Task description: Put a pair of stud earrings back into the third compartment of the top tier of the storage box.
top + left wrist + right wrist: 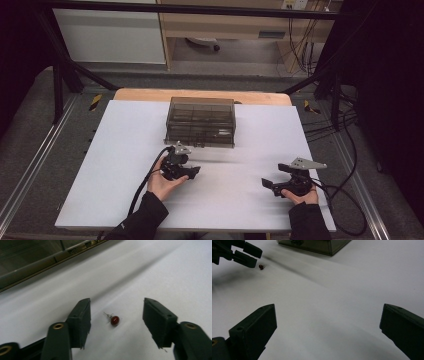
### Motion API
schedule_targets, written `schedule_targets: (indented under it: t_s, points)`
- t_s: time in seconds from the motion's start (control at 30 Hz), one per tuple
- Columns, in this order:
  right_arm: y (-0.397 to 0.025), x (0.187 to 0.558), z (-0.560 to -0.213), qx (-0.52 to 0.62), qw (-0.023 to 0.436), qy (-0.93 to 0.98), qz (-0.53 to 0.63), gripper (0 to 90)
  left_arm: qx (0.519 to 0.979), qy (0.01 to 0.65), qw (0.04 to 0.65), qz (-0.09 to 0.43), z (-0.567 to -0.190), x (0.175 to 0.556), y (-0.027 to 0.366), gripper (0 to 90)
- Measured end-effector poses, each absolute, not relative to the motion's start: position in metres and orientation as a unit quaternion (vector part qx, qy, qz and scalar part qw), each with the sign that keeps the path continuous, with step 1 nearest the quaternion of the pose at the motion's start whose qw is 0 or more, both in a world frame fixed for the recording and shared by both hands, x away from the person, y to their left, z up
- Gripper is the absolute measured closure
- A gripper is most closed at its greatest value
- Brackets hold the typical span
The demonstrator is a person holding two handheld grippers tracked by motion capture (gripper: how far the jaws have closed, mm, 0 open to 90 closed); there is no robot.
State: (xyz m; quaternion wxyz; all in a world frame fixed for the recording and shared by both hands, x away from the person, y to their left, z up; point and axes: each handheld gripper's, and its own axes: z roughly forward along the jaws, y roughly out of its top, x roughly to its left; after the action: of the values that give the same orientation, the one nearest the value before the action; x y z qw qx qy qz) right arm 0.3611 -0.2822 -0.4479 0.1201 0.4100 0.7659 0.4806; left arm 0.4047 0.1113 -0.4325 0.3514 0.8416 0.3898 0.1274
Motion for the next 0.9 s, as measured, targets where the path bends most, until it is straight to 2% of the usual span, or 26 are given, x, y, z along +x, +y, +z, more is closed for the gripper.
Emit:
schedule_targets:
  t_s: [0.13, 0.47, 0.9]
  points:
    - [-0.2819, 0.3611, -0.4481, 0.411, 0.119, 0.766, 0.479, 1.5, 0.841, 0.397, 0.345, 0.13, -0.4349, 0.4052, 0.1112, 50.4]
    - [-0.2819, 0.361, -0.448, 0.411, 0.119, 0.766, 0.479, 1.5, 0.841, 0.405, 0.334, 0.13, -0.4402, 0.4062, 0.1089, 62.5]
    - [-0.2827, 0.3608, -0.4474, 0.411, 0.121, 0.765, 0.481, 1.5, 0.842, 0.405, 0.332, 0.128, -0.4424, 0.4062, 0.1063, 73.8]
